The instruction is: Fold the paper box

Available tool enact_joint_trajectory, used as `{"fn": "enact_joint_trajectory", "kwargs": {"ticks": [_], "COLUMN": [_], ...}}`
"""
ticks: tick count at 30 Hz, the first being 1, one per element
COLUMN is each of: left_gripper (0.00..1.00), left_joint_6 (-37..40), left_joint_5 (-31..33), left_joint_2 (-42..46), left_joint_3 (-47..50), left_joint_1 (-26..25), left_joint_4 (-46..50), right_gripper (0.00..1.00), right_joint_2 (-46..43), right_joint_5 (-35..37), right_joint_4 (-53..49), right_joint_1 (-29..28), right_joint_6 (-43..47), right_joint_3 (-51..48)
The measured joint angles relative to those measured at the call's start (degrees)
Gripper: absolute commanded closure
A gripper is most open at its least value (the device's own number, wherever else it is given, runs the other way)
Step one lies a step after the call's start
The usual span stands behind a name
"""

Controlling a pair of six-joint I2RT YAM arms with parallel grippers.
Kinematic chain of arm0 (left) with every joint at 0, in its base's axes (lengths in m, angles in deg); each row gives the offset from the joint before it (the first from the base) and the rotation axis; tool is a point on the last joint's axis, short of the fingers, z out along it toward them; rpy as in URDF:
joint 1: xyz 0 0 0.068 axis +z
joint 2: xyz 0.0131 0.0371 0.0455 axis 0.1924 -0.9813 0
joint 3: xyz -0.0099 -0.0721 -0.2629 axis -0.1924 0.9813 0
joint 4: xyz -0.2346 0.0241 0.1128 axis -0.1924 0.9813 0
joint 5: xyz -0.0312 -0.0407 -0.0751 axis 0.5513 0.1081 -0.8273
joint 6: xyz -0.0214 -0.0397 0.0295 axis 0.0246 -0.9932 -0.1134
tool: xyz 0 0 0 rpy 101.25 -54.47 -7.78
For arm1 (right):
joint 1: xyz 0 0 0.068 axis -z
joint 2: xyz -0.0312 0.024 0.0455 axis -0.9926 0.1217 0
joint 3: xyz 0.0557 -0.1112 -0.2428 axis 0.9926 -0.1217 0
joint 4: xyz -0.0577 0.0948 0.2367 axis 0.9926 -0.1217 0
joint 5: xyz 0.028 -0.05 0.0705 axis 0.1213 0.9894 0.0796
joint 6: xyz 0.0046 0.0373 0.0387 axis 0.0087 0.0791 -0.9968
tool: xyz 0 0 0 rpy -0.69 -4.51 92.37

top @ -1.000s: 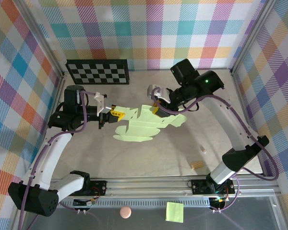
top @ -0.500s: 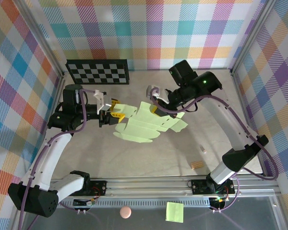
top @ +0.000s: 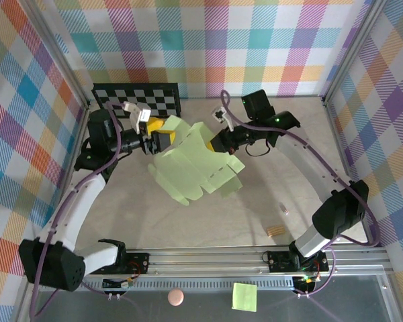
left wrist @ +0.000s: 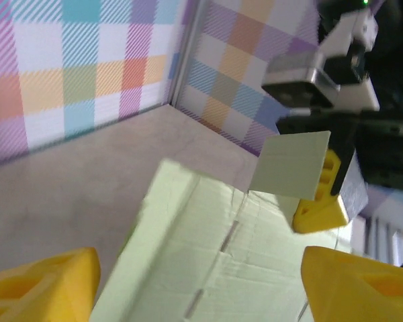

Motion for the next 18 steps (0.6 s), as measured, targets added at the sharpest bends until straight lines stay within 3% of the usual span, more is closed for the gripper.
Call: {"fn": "enact_joint_trajectory", "kwargs": {"ticks": [5, 10, 18], "left_gripper": [0.33, 0.39, 0.40], "left_joint_6": [-11.65, -19.87, -23.76], "left_joint_5": [0.13, 0.13, 1.20], "left_joint_2": [-5.42, -7.34, -9.40], "left_joint_3": [0.24, 3.63, 7.02], "left_joint_1": [0.28, 0.28, 0.11], "left_joint_4": [-5.84, -12.79, -14.71], "right_gripper": [1.00, 1.00, 1.00], "right_joint_2": [0.04, 0.98, 4.68], "right_joint_5": [-2.67, -2.67, -0.13], "right_joint_4": [19.26, 33.53, 36.22], "right_joint_1": [2.71, 4.52, 6.19], "right_joint_6": [-20.57, -34.36, -37.70], "right_joint_3": [-11.15, -20.70, -25.03]}}
